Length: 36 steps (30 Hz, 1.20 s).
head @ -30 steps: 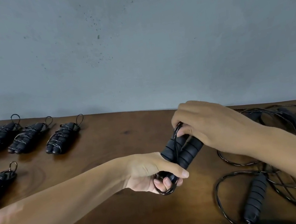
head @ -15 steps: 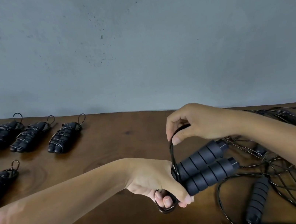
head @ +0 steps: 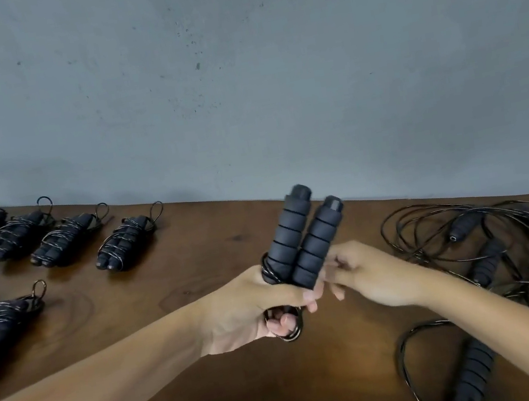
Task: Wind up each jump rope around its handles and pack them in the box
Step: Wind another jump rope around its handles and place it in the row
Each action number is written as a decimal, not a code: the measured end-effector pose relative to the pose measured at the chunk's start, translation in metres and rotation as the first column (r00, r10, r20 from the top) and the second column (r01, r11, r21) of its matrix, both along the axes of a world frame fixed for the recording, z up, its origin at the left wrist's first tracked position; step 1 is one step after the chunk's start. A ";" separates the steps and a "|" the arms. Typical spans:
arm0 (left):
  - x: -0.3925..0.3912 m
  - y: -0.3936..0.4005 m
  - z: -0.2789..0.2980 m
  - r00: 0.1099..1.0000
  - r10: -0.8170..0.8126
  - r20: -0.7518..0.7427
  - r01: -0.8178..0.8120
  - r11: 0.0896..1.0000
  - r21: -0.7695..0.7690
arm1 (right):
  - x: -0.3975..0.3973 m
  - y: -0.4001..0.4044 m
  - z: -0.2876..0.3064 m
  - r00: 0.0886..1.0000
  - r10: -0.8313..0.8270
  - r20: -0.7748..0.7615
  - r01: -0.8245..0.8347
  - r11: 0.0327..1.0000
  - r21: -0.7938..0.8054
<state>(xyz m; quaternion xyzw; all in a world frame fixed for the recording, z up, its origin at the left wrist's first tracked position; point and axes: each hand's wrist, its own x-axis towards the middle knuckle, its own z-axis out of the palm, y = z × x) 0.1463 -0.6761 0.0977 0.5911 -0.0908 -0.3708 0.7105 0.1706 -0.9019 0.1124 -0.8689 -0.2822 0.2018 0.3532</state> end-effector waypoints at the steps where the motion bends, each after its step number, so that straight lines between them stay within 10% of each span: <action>1: 0.001 0.005 0.000 0.998 0.053 -0.017 -0.053 0.998 -0.015 | -0.002 0.004 -0.003 1.000 -0.017 0.001 0.017 1.000 -0.007; 19: 0.038 0.098 -0.035 0.878 0.418 -0.234 -0.404 0.909 0.105 | -0.021 0.061 -0.015 0.950 -0.117 0.290 0.201 0.939 -0.280; 36: 0.035 0.086 -0.027 0.998 -0.005 0.062 -0.028 0.861 0.508 | -0.025 0.121 0.063 0.814 0.169 0.555 0.140 0.872 -0.470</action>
